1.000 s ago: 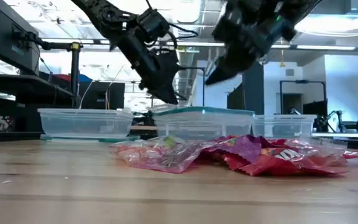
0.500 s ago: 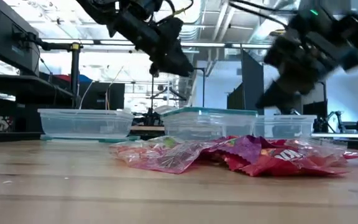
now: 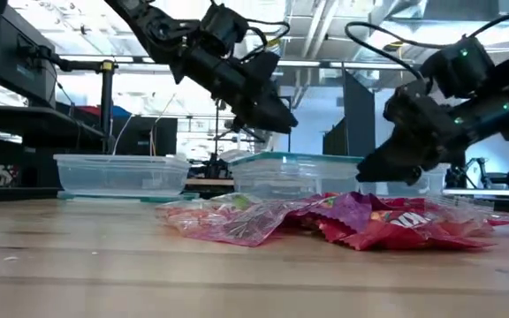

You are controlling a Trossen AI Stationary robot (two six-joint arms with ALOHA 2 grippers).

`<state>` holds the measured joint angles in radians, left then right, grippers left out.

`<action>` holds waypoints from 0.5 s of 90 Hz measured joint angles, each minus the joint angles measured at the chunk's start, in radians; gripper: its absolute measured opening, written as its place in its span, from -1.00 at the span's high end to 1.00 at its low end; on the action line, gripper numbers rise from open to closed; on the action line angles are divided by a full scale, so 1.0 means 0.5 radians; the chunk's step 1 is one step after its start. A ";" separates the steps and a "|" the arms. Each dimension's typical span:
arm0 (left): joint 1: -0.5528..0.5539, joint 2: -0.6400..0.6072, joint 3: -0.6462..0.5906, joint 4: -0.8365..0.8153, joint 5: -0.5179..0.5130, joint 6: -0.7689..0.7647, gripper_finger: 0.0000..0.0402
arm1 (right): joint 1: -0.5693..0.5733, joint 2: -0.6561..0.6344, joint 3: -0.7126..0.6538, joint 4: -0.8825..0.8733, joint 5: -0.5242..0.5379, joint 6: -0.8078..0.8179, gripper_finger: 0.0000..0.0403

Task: Sort candy
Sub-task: Open the bottom left transparent bin

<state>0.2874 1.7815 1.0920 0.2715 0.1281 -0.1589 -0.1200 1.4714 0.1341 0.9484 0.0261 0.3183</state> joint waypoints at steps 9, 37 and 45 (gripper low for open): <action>-0.001 0.063 0.000 0.043 0.001 0.046 0.39 | -0.032 0.124 0.004 0.150 0.000 -0.003 -0.13; 0.009 0.338 0.032 0.219 0.211 0.031 0.39 | -0.053 0.486 0.139 0.476 -0.002 -0.005 -0.14; 0.009 0.396 0.059 0.180 0.220 0.032 0.39 | -0.053 0.571 0.161 0.579 0.012 -0.009 -0.13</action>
<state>0.2920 1.9797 1.1213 0.3617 0.2382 -0.1429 -0.1467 1.7570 0.2144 1.2381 0.0319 0.3137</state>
